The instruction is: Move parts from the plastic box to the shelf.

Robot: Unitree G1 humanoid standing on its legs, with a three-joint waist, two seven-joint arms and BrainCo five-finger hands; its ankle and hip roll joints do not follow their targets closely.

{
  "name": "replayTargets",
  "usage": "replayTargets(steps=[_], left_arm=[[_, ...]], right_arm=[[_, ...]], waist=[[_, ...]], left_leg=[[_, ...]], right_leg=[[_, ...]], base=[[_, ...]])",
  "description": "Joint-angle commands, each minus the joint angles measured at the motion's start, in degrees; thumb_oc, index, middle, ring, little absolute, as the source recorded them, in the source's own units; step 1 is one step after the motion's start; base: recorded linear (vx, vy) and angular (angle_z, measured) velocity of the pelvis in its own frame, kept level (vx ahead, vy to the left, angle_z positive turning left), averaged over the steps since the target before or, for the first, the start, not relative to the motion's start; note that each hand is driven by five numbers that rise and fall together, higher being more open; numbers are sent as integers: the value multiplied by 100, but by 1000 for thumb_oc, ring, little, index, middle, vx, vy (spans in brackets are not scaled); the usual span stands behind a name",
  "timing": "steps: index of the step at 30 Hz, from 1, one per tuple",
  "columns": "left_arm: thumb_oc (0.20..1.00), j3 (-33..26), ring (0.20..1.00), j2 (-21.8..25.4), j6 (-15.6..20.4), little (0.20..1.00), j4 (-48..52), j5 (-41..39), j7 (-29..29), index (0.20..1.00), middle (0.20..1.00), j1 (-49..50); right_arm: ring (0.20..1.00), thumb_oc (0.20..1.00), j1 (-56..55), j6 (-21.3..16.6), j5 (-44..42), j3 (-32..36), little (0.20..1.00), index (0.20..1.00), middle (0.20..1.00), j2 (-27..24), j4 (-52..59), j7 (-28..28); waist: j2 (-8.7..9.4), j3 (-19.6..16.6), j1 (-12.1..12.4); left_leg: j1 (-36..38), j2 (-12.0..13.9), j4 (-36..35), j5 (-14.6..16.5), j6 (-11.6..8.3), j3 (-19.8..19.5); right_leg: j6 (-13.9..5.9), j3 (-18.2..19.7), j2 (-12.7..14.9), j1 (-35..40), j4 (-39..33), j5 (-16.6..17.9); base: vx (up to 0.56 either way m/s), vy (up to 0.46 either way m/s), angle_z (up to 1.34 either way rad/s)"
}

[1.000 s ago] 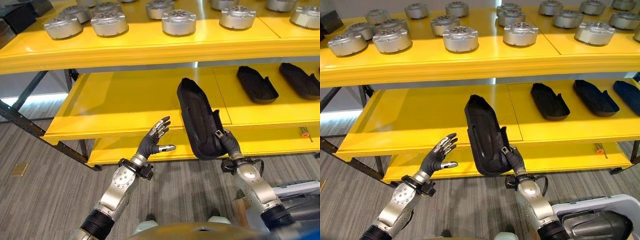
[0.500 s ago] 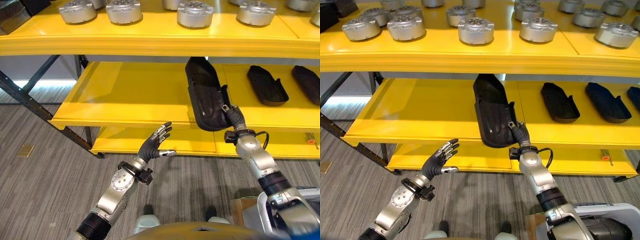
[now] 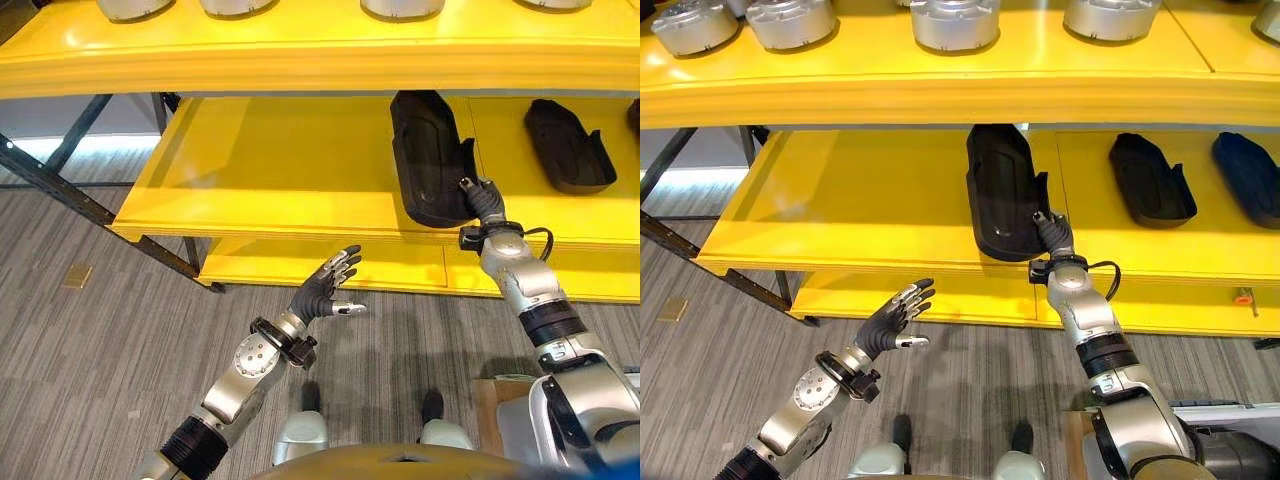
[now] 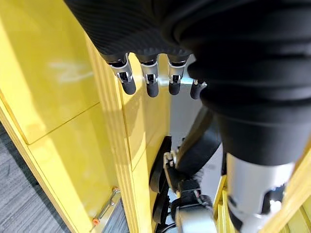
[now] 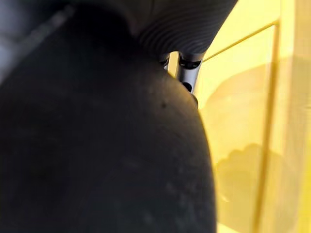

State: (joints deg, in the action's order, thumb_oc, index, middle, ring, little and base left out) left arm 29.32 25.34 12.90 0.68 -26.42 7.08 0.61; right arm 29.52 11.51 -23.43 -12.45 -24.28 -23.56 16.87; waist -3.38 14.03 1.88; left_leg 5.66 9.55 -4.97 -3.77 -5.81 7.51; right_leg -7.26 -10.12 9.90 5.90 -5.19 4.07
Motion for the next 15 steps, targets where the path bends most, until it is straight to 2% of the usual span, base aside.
replayTargets(steps=[1, 7, 15], left_arm=[[1000, 46, 1000, -27, 460, 1000, 367, -160, -29, 1000, 1000, 29], [1000, 40, 1000, -65, 501, 1000, 255, -134, 42, 1000, 1000, 92], [1000, 39, 1000, -111, 566, 1000, 211, -158, 87, 1000, 1000, 186]], right_arm=[[200, 200, 298, -669, -75, 61, 200, 200, 200, 10, 552, 52], [200, 200, 69, -874, -317, -18, 200, 200, 200, 170, 821, -51], [200, 200, -49, -1153, -469, 56, 200, 200, 200, 297, 832, 80]], waist=[[155, -267, -25], [178, -337, -57], [164, -366, -67]], left_leg=[[-135, -64, 267, -174, 214, -93], [-39, -49, 236, -142, 215, -50], [13, -41, 176, -132, 207, -13]], right_leg=[[374, -10, -15, -127, 1041, -488], [367, 26, -41, -51, 980, -486], [338, 48, -50, -14, 891, -455]], base=[[39, -13, 1], [7, -19, -5], [0, 1, -1]])
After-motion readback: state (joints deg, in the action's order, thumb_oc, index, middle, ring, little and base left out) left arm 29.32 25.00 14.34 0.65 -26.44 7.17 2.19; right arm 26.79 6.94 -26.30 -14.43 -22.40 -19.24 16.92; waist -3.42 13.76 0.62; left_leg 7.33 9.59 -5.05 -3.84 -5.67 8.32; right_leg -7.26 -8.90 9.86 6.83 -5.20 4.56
